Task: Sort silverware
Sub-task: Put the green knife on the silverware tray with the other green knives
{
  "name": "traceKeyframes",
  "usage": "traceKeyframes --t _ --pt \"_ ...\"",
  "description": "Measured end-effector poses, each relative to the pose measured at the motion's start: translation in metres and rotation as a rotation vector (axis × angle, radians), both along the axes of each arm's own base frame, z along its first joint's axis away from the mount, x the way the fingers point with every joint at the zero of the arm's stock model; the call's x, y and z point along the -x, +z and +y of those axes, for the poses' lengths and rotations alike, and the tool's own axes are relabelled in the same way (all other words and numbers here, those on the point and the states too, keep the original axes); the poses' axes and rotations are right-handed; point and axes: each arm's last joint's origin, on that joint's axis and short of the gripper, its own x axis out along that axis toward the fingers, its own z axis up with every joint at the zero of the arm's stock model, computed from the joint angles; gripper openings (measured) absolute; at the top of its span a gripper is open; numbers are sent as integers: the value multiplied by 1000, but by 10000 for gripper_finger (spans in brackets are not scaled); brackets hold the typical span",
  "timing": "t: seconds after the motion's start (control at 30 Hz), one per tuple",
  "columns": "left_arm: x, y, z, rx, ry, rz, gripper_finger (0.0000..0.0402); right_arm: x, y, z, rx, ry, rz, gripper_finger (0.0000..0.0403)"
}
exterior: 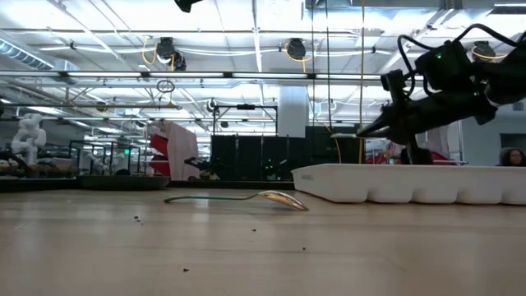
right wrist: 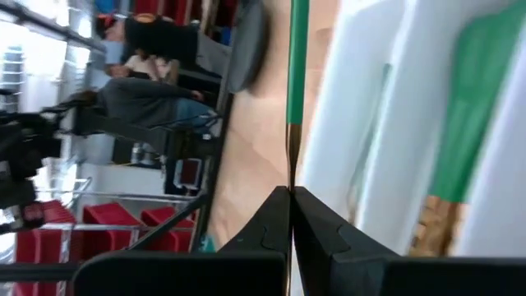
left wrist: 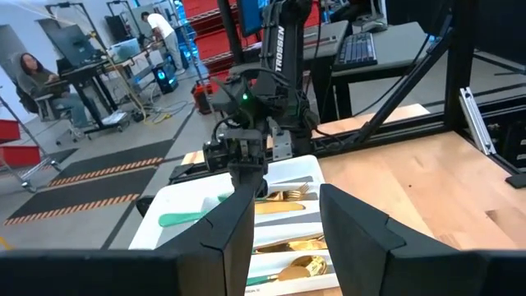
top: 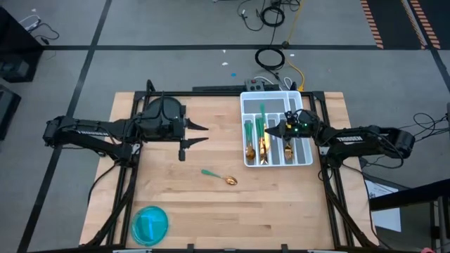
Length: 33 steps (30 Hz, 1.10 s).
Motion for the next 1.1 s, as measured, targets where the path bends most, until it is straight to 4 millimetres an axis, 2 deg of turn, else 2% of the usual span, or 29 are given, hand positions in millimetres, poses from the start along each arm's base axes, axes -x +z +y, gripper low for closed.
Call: traceKeyframes --t 0.2,0.47,0.67,0.83,1.1 --pt "0 0 0 0 1 0 145 -5 -2 4 -8 14 65 0" --pt "0 0 0 -3 0 0 145 -30 24 1 88 30 251 0" --pt "0 0 0 -3 0 0 145 -34 33 4 26 -19 377 0" --pt "0 0 0 -2 0 0 145 -39 42 11 46 -24 366 0" --pt "0 1 0 -2 0 -8 145 -35 31 21 -10 -63 499 0"
